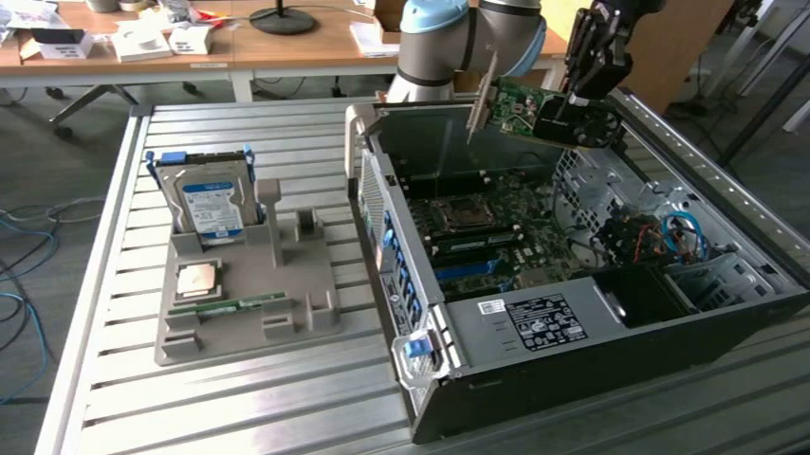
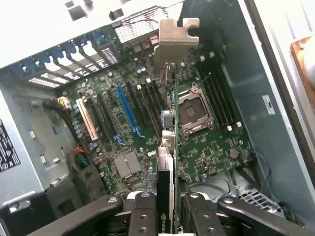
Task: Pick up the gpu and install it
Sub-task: 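Insert the gpu into the slot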
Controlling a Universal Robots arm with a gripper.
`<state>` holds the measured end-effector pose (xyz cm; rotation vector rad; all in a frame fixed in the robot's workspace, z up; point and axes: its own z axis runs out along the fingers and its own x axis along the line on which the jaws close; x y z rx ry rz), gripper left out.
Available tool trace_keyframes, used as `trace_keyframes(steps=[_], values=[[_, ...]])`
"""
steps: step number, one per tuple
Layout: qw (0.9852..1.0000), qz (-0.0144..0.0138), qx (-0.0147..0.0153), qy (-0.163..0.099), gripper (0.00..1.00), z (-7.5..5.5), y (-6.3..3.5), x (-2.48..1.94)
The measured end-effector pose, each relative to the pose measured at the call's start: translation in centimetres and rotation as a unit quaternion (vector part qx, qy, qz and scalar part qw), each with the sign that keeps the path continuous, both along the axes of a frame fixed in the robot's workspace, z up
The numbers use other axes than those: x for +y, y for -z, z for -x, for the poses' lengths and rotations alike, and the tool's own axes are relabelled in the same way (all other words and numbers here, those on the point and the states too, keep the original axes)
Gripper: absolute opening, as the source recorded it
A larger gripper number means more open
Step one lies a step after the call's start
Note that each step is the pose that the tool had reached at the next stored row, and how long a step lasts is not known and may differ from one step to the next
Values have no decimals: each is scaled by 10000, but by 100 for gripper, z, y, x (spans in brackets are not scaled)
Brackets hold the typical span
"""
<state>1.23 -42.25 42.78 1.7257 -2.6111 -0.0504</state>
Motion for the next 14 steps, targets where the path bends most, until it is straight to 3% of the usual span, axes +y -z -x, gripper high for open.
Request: trace_keyframes(steps=[7, 10, 14], values=[[9988, 14, 0, -497, 26, 0, 8, 0], [9971, 24, 0, -765, 26, -1, 12, 0], [9937, 32, 0, -1118, 26, -1, 16, 0]])
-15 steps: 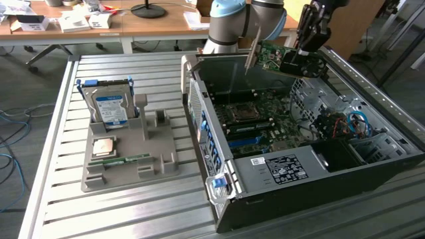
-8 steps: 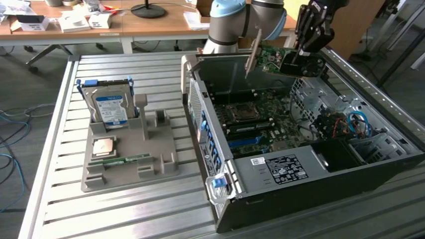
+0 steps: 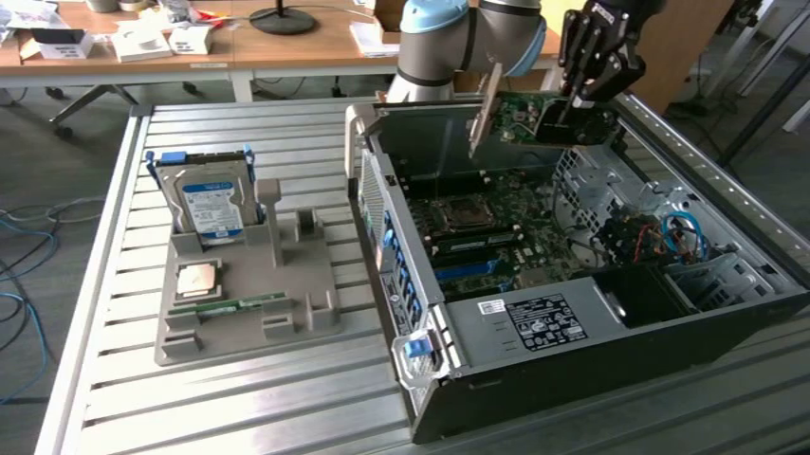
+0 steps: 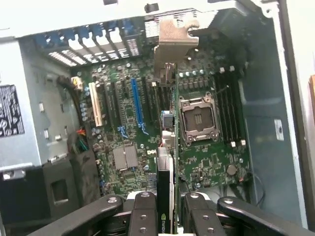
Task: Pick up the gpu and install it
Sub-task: 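Insert the gpu into the slot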
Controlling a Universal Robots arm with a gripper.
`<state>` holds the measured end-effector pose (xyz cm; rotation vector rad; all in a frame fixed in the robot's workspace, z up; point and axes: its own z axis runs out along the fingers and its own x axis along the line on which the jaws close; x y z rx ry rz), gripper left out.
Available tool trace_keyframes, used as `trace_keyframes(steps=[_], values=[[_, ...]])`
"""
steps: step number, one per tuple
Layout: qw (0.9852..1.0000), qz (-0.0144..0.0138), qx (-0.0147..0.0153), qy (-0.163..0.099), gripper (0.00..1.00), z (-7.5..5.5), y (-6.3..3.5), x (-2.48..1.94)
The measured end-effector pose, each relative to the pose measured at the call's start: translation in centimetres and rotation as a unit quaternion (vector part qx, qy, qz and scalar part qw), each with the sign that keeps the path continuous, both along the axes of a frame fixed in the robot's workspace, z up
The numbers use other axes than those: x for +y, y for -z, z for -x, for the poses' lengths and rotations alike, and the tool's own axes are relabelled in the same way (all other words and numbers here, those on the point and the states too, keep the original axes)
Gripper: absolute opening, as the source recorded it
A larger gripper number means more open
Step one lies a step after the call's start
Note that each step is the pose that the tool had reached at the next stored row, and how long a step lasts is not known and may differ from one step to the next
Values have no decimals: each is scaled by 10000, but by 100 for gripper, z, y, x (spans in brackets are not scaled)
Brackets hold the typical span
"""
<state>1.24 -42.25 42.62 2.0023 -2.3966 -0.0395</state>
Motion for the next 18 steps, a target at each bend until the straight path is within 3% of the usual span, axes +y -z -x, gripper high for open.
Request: trace_keyframes(steps=[4, 8, 13, 15, 18], values=[[9994, 6, 0, -339, 26, 0, 3, 0], [9978, 6, 0, -662, 26, 0, 6, 0], [9975, 6, -1, -711, 26, 1, 6, 0], [9974, 6, -21, -715, 26, 10, 11, 1], [9973, 8, -85, -723, 26, 30, 18, 0]])
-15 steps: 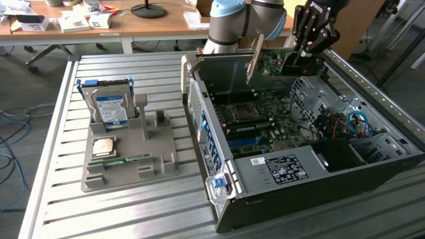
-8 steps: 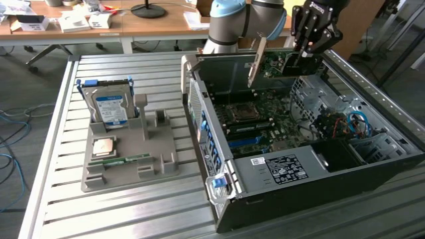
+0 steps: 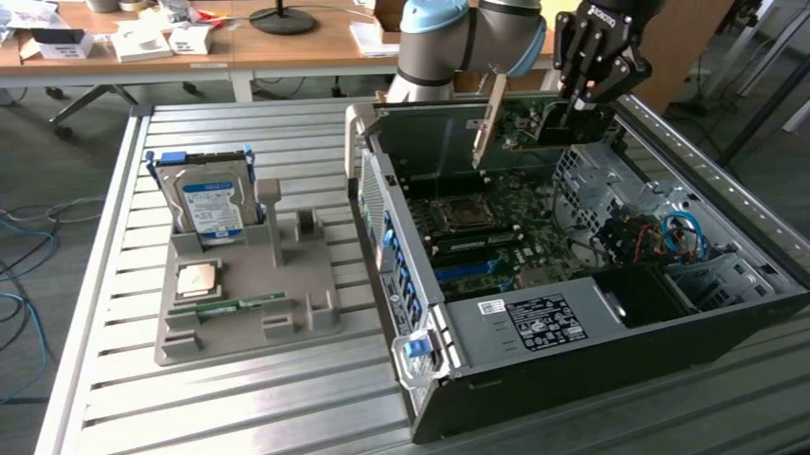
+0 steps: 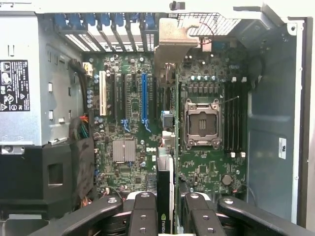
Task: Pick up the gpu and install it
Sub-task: 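Insert the gpu into the slot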
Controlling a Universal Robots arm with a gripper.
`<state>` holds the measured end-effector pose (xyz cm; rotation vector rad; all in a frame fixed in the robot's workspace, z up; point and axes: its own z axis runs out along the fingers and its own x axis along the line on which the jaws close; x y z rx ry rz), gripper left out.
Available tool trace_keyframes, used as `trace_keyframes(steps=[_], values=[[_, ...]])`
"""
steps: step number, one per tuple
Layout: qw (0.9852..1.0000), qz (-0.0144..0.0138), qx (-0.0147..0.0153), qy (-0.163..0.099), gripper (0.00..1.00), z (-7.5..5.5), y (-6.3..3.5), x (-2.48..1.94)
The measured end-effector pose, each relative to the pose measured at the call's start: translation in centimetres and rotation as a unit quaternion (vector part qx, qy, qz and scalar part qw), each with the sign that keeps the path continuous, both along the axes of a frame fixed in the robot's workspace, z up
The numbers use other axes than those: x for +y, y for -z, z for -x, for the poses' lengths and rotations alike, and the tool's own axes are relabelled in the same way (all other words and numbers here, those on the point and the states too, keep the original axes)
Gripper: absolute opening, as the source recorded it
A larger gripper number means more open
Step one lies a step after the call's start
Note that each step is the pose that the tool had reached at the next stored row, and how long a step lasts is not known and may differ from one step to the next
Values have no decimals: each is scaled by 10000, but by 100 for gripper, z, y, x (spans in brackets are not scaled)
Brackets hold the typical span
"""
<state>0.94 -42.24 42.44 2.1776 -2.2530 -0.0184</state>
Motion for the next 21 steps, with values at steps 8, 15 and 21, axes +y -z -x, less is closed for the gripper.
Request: trace_keyframes(steps=[8, 15, 21], values=[[10000, 0, -23, -7, 26, 21, 61, 0], [10000, -1, -23, -7, 26, 22, 87, 0], [10000, 1, -23, -11, 26, 22, 160, 0]])
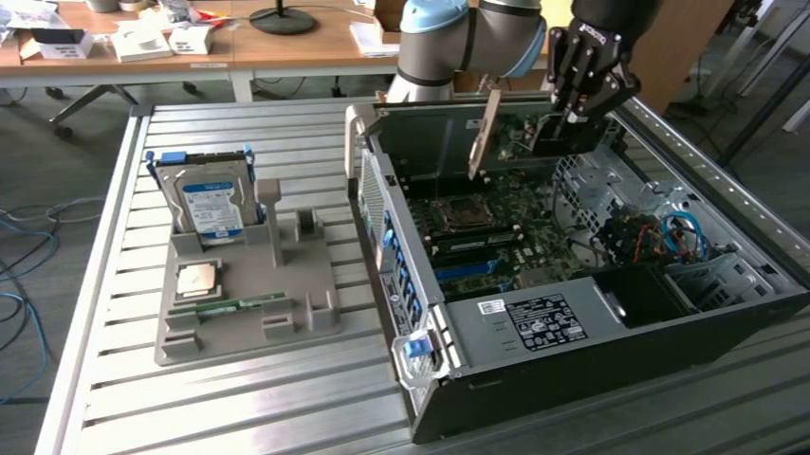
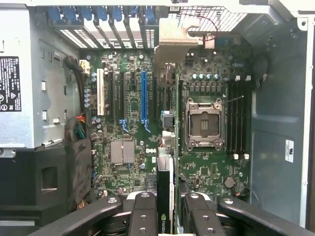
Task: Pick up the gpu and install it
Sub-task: 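Insert the gpu into the slot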
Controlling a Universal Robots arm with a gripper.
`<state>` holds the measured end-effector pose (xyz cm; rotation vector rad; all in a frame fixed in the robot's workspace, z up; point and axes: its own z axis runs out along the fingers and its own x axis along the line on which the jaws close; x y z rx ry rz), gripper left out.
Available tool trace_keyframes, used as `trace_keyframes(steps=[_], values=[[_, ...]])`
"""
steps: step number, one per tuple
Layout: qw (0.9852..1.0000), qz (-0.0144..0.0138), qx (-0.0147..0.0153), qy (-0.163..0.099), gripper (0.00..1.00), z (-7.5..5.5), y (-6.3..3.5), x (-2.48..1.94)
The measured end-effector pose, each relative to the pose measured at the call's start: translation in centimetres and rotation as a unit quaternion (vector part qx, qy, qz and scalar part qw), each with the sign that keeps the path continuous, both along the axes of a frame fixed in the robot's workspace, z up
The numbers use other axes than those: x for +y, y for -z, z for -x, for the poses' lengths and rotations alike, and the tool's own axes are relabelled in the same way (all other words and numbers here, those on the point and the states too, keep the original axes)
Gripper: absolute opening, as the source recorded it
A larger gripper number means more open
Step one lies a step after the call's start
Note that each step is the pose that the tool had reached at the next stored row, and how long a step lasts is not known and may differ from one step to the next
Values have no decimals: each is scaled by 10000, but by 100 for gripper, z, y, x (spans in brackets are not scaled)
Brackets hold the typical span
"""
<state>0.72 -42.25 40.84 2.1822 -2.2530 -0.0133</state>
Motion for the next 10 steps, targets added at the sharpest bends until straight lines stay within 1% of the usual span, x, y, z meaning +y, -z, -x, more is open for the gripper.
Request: trace_keyframes(steps=[10], values=[[10000, -1, 0, -11, 26, 4, 90, 0]])
